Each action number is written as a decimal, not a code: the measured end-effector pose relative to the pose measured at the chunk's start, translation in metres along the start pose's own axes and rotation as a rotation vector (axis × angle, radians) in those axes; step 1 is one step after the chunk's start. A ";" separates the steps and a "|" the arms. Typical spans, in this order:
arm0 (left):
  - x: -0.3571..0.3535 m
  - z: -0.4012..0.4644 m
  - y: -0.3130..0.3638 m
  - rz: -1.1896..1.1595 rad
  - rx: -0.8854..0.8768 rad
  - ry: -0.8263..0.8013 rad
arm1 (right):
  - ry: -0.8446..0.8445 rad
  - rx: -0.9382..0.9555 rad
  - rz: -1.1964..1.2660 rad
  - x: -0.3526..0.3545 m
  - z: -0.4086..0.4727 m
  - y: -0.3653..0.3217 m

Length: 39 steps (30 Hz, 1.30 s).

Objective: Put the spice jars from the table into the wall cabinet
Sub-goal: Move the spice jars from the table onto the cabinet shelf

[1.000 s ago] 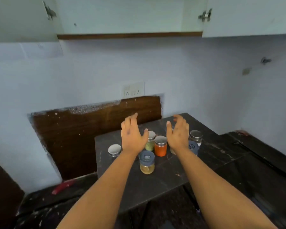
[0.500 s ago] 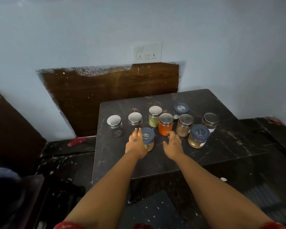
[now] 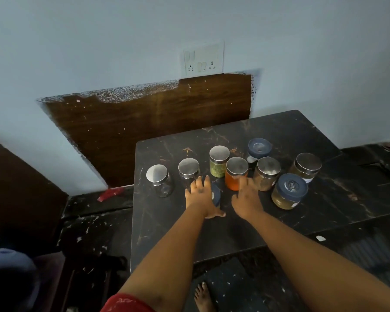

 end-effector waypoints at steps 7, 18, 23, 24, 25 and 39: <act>0.034 0.041 0.016 -0.094 -0.127 0.085 | 0.033 -0.072 -0.207 0.016 0.076 -0.006; 0.073 0.088 0.024 -0.309 -0.279 0.084 | -0.166 -0.371 -0.345 0.035 0.120 0.006; 0.092 0.093 0.039 -0.873 -0.259 -0.087 | -0.095 -0.389 -0.136 0.098 0.140 -0.040; 0.100 0.093 0.040 -0.975 -0.245 -0.084 | -0.082 -0.385 -0.066 0.108 0.144 -0.050; 0.109 0.094 0.038 -1.079 -0.219 -0.064 | -0.048 -0.375 0.044 0.118 0.147 -0.060; 0.164 0.101 0.030 -1.763 -0.074 -0.173 | -0.491 -0.346 1.219 0.058 0.148 -0.119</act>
Point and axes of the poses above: each hand's wrist, its own z-axis towards the middle knuckle, its own x-axis out of the back of the hand, y = z × x, the point moved 10 cm from there along z, towards the middle knuckle, and after that the axes turned 1 degree about -x, right-handed, at the moved point
